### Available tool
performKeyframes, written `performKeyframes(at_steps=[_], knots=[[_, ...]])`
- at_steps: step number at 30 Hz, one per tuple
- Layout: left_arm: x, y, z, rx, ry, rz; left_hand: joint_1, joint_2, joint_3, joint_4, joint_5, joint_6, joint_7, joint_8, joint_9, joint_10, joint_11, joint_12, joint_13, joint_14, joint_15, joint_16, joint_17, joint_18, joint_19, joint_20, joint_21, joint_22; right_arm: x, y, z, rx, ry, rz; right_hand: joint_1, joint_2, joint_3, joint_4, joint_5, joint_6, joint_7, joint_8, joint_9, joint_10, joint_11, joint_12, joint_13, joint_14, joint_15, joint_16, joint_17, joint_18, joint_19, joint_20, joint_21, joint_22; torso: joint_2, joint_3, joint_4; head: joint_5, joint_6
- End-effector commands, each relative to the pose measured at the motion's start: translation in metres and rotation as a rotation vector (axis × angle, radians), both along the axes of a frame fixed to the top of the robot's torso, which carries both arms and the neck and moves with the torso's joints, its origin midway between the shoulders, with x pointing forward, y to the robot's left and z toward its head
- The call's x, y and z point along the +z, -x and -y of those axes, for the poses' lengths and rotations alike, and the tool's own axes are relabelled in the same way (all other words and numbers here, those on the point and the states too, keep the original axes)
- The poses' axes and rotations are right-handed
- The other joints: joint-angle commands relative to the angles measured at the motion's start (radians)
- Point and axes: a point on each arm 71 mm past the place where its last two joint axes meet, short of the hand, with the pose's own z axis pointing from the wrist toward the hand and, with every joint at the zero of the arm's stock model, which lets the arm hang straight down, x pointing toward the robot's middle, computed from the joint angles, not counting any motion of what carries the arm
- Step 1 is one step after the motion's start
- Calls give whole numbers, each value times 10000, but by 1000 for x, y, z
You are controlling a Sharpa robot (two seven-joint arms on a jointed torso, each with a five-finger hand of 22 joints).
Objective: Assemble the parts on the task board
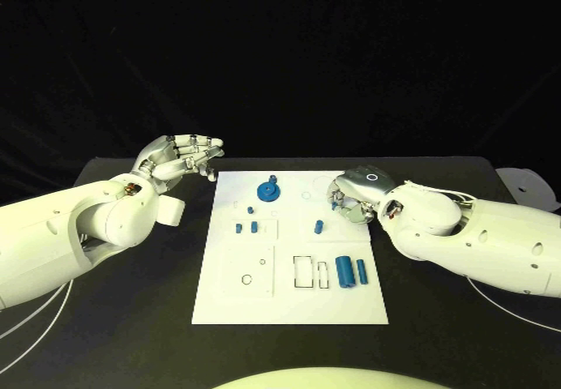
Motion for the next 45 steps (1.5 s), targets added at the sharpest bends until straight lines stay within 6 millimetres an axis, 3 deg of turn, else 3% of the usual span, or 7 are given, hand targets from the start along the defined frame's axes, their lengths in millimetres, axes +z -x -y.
performKeyframes(at_steps=[1, 12, 19, 21, 31, 40, 45], knots=[[1, 0, 0, -1, 72, 18, 64, 5, 63, -12, 43, -86, 1, -33, -9, -33, -1, 50, 8, -66, 37, -48, -14, 69, 57, -31, -43, -9, 6, 1, 1, -147, -418, 280, -121, -4, -37, -10, -56, 60, -6, 69, 17, 39, 31, -29, -12, 399, -59, 35, -3, -126, 439, -33, 70, 1954, -1, 3, -2, -12, 9], [0, -1, -2, 35, 55, 4, 64, 5, 63, -12, 43, -86, 1, -33, -9, -33, -1, 50, 8, -66, 37, -48, -14, 69, 57, -31, -43, -9, 21, 16, -4, 46, -1145, 211, -264, -14, -62, 32, -130, 60, -21, 60, 21, 64, 25, -63, -16, 400, -65, 30, -14, -135, 457, -39, 109, 1978, 0, 1, 2, 38, 2], [0, -1, -1, 42, 108, -35, 38, -7, 79, -15, 38, -93, 9, -33, -10, -46, 7, 56, 8, -68, 42, -49, -21, 67, 58, -29, -42, -8, 32, 39, -34, 960, -1884, 116, -295, -11, -64, 45, -133, 55, -21, 55, 21, 63, 26, -74, -18, 397, -65, 20, -32, -142, 472, -40, 142, 1994, -8, -3, 12, 202, -23], [0, -1, 0, 35, 118, -43, 38, -7, 79, -15, 38, -93, 9, -33, -10, -46, 7, 56, 8, -68, 42, -49, -21, 67, 58, -29, -42, -8, 34, 45, -45, 1250, -2056, 67, -300, -8, -63, 48, -132, 55, -22, 55, 21, 63, 26, -75, -18, 394, -65, 13, -45, -146, 481, -40, 160, 2003, -14, -2, 18, 285, -30], [-2, -2, 6, -69, 199, -96, 38, -7, 79, -15, 38, -93, 9, -33, -10, -46, 7, 56, 8, -68, 42, -49, -21, 67, 58, -29, -42, -8, 26, 61, -93, 2410, -2434, -400, -335, 18, -55, 68, -125, 50, -24, 51, 22, 64, 26, -89, -21, 394, -66, 9, -54, -145, 479, -41, 154, 2001, -7, -23, 7, 1066, -263], [-2, -2, 13, -192, 246, -125, 26, -12, 93, -19, 36, -97, 11, -33, -11, -54, 10, 62, 9, -69, 45, -50, -25, 67, 58, -27, -41, -7, -3, 72, -118, 2851, -2484, -1078, -356, 28, -52, 77, -121, 39, -23, 44, 21, 58, 28, -102, -24, 395, -66, 9, -54, -147, 484, -42, 163, 2007, -2, -28, 0, 1391, -438], [-2, -1, 16, -252, 265, -140, 26, -12, 93, -19, 36, -97, 11, -33, -11, -54, 10, 62, 9, -69, 45, -50, -25, 67, 58, -27, -41, -7, -14, 74, -124, 2930, -2430, -1261, -360, 31, -51, 79, -120, 37, -22, 43, 21, 57, 28, -104, -24, 394, -66, 7, -58, -151, 492, -42, 181, 2015, 4, -17, 2, 1461, -497]])
